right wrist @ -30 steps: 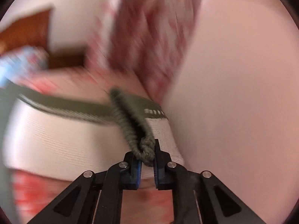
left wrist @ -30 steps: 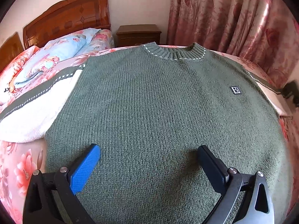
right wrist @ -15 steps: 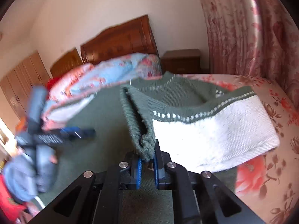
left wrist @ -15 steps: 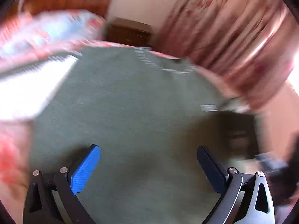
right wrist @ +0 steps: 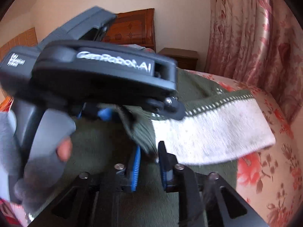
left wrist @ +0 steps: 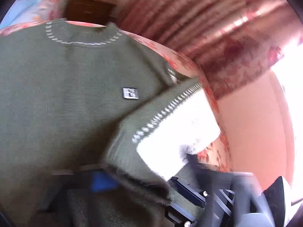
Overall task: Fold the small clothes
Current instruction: 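Fold the held sleeve across the sweater body toward the left tool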
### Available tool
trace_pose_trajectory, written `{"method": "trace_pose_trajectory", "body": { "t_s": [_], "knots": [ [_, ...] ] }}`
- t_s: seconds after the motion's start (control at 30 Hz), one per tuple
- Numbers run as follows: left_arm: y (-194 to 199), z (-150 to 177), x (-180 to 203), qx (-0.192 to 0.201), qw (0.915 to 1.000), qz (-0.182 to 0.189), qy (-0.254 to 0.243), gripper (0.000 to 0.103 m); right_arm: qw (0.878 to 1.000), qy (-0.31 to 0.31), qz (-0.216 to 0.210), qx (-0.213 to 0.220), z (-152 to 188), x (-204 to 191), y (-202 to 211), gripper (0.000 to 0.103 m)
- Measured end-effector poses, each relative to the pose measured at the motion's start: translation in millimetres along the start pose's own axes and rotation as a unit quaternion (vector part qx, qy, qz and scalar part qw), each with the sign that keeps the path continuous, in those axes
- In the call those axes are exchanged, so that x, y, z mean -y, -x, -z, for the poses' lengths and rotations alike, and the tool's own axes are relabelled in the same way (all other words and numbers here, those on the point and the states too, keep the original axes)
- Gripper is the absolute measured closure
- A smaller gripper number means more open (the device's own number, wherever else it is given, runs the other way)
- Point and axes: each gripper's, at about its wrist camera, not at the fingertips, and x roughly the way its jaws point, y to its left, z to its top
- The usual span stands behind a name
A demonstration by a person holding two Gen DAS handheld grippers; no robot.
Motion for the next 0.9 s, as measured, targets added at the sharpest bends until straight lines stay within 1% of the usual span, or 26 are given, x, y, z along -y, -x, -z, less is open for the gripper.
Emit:
{"method": "trace_pose_trajectory", "body": {
  "t_s": [0.03,0.1,0.13,0.17,0.23,0.27,0.3,0.33,0.37,0.43,0.5,0.53,0.6,0.67,0.7,0.77,0.8,0.83,0.9],
  "knots": [
    [2.0,-0.4,2.9,-0.001,1.0,-0.003,-0.006,0.0,1.0,-0.006,0.003,0.004,4.2,5.4,7.4,0.081],
    [11.8,-0.9,13.6,0.019,0.9987,-0.013,-0.045,0.0,0.999,-0.031,0.012,0.017,12.1,21.2,20.7,0.081],
    [19.7,-3.8,19.5,0.027,0.9978,-0.008,-0.061,0.0,0.998,-0.054,0.018,0.028,16.2,34.6,27.0,0.08],
    [28.3,-8.9,24.1,0.035,0.9972,-0.004,-0.066,0.0,0.996,-0.08,0.026,0.038,20.6,48.7,33.3,0.078],
    [43.7,-21.3,31.2,0.051,0.9961,0.004,-0.073,0.0,0.986,-0.148,0.058,0.051,29.7,82.5,41.5,0.077],
    [55.3,-30.9,36.1,0.061,0.9953,0.01,-0.075,0.0,0.979,-0.185,0.07,0.044,33.4,100.4,41.0,0.077],
    [64.4,-39.4,39.4,0.068,0.9947,0.013,-0.076,0.0,0.972,-0.22,0.075,0.029,35.9,118.0,36.1,0.077],
    [73.1,-48.3,44.4,0.076,0.9939,0.014,-0.079,0.0,0.969,-0.237,0.072,0.019,37.1,129.3,32.2,0.077],
    [83.8,-58.2,47.8,0.083,0.993,0.014,-0.082,0.0,0.966,-0.248,0.068,0.009,36.7,139.0,24.3,0.077],
    [106.5,-71.4,48.2,0.093,0.992,0.015,-0.084,0.0,0.966,-0.25,0.069,-0.001,29.7,144.5,12.7,0.077],
    [124.8,-76.6,44.6,0.099,0.9915,0.01,-0.084,0.0,0.966,-0.253,0.046,-0.004,15.1,145.4,1.0,0.077],
    [136.7,-80.0,39.6,0.104,0.991,0.003,-0.084,0.0,0.966,-0.255,0.034,-0.003,10.1,143.8,-2.1,0.077],
    [152.3,-80.1,29.9,0.11,0.9906,-0.005,-0.081,0.0,0.967,-0.252,0.021,0.007,-2.3,134.9,-8.0,0.077],
    [165.9,-75.6,9.9,0.117,0.9907,-0.013,-0.07,0.0,0.97,-0.241,0.031,0.008,-9.4,130.2,-9.0,0.077],
    [168.9,-71.6,0.2,0.119,0.9908,-0.019,-0.063,0.0,0.972,-0.233,0.045,-0.001,-14.0,132.0,-15.9,0.077],
    [169.2,-63.3,-35.1,0.119,0.9919,-0.03,-0.033,0.0,0.974,-0.215,0.065,-0.015,-11.3,128.9,-22.9,0.077],
    [170.5,-59.0,-52.5,0.117,0.9925,-0.032,-0.015,0.0,0.975,-0.203,0.086,-0.024,-10.0,126.9,-26.1,0.077],
    [166.8,-52.8,-70.9,0.113,0.993,-0.036,0.003,0.0,0.975,-0.2,0.093,-0.03,-9.0,128.1,-28.3,0.076],
    [153.6,-37.8,-109.9,0.095,0.9936,-0.043,0.042,0.0,0.975,-0.206,0.08,-0.03,-0.6,127.9,-26.3,0.073]
  ]
}}
